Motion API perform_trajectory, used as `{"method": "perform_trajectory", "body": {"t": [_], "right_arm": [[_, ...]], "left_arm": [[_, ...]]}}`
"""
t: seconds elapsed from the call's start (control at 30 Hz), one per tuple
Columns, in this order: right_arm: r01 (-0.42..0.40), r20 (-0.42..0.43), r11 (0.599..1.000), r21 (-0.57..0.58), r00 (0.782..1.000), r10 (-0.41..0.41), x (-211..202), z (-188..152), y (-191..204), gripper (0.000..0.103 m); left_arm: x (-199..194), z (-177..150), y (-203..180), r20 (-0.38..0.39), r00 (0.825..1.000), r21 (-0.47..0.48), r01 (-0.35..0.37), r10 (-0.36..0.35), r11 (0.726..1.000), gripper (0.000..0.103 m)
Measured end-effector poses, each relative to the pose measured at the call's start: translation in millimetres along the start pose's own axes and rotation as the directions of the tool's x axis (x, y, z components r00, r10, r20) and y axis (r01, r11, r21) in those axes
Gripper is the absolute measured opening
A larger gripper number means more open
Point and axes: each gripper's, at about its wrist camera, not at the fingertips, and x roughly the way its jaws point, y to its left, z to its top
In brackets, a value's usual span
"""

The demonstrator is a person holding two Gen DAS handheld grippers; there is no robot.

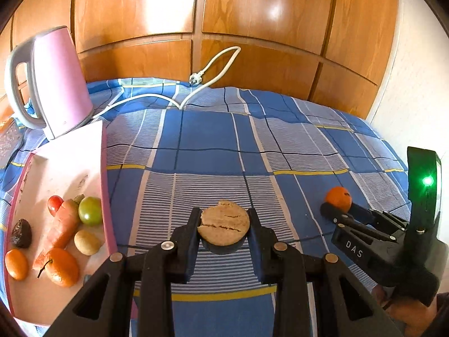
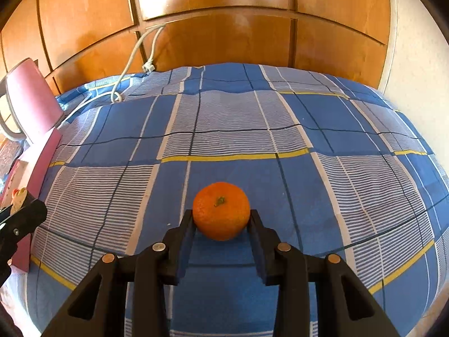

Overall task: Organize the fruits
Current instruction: 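Carry the eggplant piece and tangerine back over the pink tray with both tools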

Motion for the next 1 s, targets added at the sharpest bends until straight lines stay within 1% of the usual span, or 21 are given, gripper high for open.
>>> {"method": "perform_trajectory", "body": {"t": [0.23, 0.43, 0.63, 0.83, 1.0], "right_arm": [[-0.030, 0.011, 0.999, -0.010, 0.999, 0.030, -9, -1, 7, 0.037], [-0.079, 0.050, 0.997, -0.027, 0.996, 0.080, -26, 4, 17, 0.037], [-0.135, 0.053, 0.988, -0.074, 0.989, 0.139, -35, 10, 40, 0.037], [-0.214, 0.037, 0.967, -0.138, 0.975, 0.221, -44, 15, 74, 0.037], [-0.306, 0.007, 0.931, -0.197, 0.950, 0.314, -49, 24, 110, 0.037]], "left_arm": [[-8, -4, 3, 0.010, 1.000, -0.008, 0.003, -0.003, 1.000, 0.031], [-19, -5, 16, 0.031, 1.000, -0.044, -0.001, 0.003, 0.999, 0.031], [-32, -3, 39, 0.060, 0.997, -0.094, -0.033, 0.039, 0.995, 0.032], [-50, -3, 73, 0.086, 0.991, -0.163, -0.083, 0.098, 0.983, 0.032], [-66, -7, 111, 0.096, 0.983, -0.239, -0.131, 0.158, 0.962, 0.032]]}}
